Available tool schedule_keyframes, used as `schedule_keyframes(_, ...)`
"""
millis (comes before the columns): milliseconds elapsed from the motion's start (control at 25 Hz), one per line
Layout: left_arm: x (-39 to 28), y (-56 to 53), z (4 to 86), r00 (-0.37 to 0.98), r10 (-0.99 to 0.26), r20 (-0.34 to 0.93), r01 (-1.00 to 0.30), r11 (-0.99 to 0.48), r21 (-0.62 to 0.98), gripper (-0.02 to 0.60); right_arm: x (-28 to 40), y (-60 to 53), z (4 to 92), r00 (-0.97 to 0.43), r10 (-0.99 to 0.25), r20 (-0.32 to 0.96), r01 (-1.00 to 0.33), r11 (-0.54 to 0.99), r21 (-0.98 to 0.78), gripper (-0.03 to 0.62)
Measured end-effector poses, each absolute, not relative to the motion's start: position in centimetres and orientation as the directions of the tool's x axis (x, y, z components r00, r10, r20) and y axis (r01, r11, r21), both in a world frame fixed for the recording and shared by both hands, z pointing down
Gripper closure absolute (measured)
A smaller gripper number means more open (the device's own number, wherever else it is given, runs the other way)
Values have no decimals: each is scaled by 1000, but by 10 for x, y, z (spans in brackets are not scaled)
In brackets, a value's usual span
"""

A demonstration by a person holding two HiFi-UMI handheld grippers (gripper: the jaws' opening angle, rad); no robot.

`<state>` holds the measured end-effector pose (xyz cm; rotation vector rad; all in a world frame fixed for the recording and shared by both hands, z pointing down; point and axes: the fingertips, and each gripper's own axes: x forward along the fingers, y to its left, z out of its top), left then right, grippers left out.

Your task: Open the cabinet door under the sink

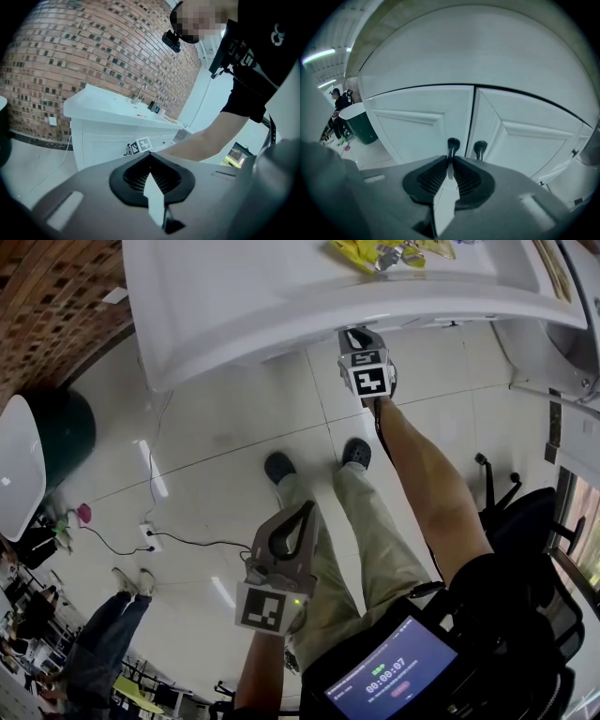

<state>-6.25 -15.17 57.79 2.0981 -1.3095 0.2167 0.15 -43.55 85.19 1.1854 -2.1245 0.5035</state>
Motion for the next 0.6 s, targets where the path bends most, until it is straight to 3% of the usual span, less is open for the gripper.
schedule_keyframes(600, -48, -120, 574, 469, -757, 455, -861, -277, 426, 565, 11, -345, 856, -313, -633, 708, -918, 392, -55, 559)
